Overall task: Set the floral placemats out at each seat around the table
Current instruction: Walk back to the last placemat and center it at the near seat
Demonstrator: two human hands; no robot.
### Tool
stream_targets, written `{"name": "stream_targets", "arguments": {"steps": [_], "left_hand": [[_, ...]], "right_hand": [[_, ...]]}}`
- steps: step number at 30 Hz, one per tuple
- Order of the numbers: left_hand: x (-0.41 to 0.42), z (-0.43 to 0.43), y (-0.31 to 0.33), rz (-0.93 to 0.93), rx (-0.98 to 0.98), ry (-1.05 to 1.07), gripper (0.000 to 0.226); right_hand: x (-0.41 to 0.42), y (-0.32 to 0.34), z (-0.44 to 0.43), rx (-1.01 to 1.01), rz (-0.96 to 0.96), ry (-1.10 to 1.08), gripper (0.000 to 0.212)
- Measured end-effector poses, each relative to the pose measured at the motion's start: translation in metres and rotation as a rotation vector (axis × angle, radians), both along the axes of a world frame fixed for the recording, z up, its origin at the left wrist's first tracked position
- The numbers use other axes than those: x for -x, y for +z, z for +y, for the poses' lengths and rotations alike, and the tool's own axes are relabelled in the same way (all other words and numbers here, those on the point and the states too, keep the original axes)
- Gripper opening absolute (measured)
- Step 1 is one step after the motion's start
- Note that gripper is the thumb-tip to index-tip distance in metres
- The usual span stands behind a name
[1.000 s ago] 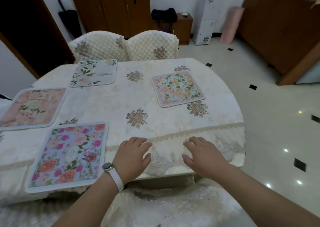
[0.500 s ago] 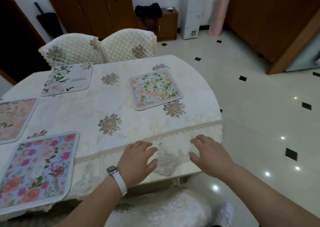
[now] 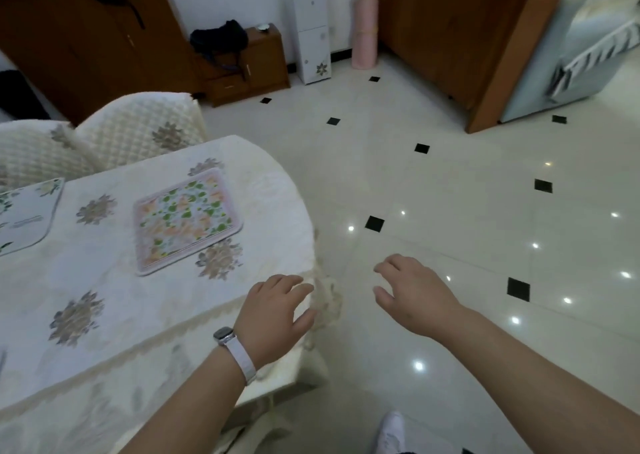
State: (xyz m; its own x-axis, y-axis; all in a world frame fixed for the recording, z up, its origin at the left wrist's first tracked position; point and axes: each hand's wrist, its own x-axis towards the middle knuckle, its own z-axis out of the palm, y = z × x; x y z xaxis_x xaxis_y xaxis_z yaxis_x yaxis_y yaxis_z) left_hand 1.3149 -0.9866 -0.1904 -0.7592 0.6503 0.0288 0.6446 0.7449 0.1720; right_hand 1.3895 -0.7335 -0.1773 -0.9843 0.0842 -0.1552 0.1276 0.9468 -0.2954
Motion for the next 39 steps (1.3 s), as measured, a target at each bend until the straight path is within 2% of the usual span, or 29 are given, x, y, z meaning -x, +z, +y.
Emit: {"name": "stream_targets", "arguments": {"steps": [7, 16, 28, 39], "left_hand": [[0.007, 0.089, -0.002, -0.016, -0.037, -0.065, 0.045], [0.041, 0.142, -0.014, -0.064, -0.053, -0.044, 0.05], [0.203, 0.226, -0.02, -0.059, -0.148, 0.06, 0.046], [0.311, 0.244, 0.014, 0.025, -0.128, 0.14, 0.047]], "right_hand": [[-0.013, 0.012, 0.076, 0.004, 0.043, -0.074, 0.043], [0.009, 0.009, 0.14, -0.053, 0.024, -0.052, 0.043], [0.178, 0.017, 0.217, -0.15, -0.012, 0.081, 0.045], [0.321, 0.038, 0.249, -0.116, 0.104, 0.191, 0.041]]}}
